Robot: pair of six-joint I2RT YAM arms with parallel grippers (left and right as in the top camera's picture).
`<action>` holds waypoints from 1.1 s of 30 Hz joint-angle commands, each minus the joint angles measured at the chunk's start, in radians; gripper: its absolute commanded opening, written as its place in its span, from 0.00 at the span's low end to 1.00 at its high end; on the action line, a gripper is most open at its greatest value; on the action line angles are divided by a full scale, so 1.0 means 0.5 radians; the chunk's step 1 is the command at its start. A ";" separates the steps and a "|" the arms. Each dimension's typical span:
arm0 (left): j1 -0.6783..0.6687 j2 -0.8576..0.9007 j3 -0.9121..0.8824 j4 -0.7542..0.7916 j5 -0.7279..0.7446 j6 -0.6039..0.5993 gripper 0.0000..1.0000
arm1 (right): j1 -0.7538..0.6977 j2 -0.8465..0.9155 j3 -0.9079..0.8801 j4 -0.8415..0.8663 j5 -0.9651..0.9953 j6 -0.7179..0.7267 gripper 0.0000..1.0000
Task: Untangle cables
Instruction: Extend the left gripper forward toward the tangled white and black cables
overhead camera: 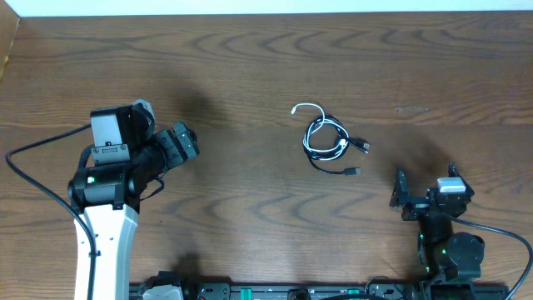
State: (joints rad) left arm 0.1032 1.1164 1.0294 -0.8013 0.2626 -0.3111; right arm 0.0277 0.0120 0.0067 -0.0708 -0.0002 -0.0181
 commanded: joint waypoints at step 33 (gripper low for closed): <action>-0.567 0.822 0.013 0.230 0.080 -0.318 0.09 | 0.011 -0.005 -0.002 -0.009 0.002 0.012 0.99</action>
State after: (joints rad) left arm -0.1658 1.5036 1.0294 -0.6895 0.2939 -0.4522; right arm 0.0277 0.0120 0.0067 -0.0708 0.0002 -0.0181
